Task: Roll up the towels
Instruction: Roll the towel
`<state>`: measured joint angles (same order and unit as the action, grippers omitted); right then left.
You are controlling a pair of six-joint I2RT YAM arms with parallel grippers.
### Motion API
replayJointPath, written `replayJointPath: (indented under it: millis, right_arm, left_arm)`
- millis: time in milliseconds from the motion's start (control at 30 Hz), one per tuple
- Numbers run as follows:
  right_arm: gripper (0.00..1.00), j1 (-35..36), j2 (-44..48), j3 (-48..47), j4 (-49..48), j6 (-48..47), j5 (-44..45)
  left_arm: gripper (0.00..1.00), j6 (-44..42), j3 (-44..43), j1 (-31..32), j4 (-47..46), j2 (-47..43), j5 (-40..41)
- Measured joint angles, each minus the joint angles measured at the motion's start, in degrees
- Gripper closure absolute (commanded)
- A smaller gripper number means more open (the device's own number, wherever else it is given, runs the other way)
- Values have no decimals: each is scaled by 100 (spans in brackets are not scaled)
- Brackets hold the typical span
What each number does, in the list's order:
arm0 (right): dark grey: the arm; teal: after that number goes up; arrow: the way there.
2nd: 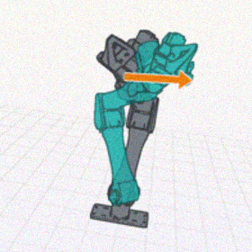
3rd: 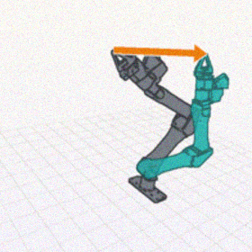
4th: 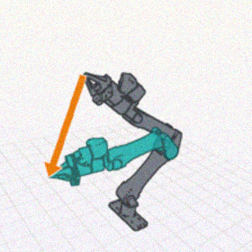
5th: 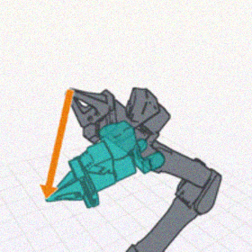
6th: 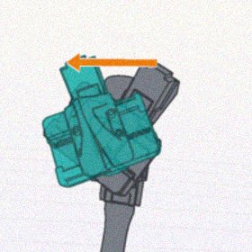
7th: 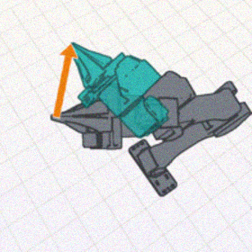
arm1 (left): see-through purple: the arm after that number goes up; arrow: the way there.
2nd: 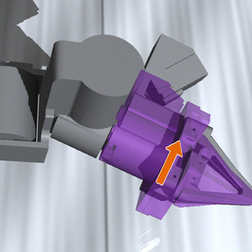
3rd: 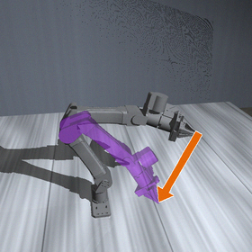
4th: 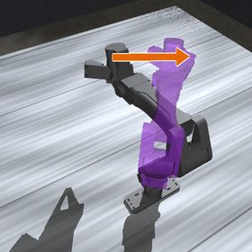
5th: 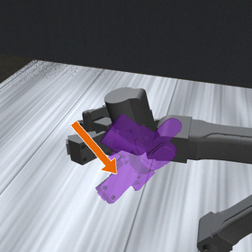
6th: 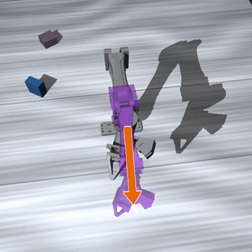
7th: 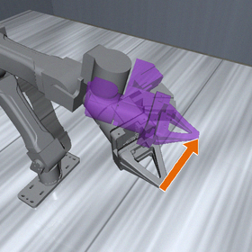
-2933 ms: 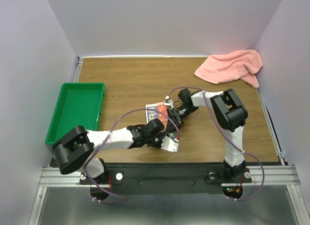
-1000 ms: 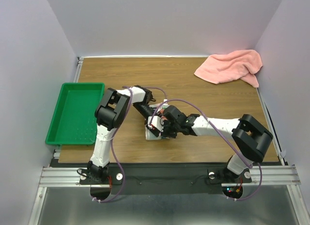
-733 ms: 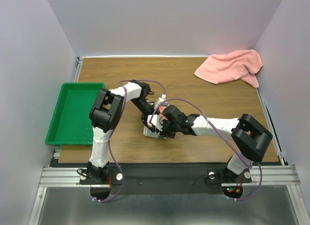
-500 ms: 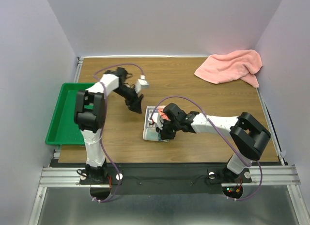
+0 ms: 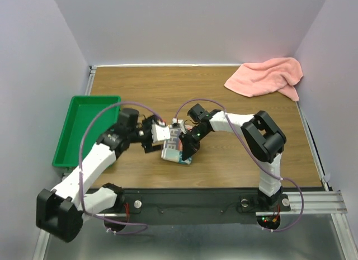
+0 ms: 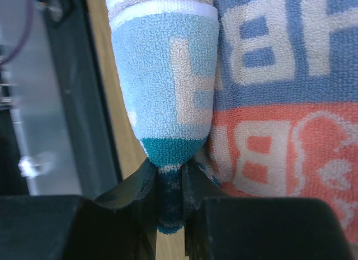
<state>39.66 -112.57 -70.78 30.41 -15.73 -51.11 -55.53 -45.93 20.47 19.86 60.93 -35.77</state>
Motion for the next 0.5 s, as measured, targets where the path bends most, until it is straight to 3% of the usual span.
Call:
replayJointPath:
  millis: [100,267,400,500]
  right_arm:
    - [93,-59,-402,-275,232,98,-385]
    - [88,-221,-973,-680,758,136,-977]
    - [87,-326,-1285,-940,1137,87,-1250]
    - [82,-343,-1392,-1054,1298,52,-1318]
  left_arm:
    - [7,7,732,1051,-315,-466,496]
    - [6,85,1257,2367,-734,-262,1200]
    - [7,85,1325,2865,-1156,42,1646]
    - [18,81,1325,3053,-1405,382,1882]
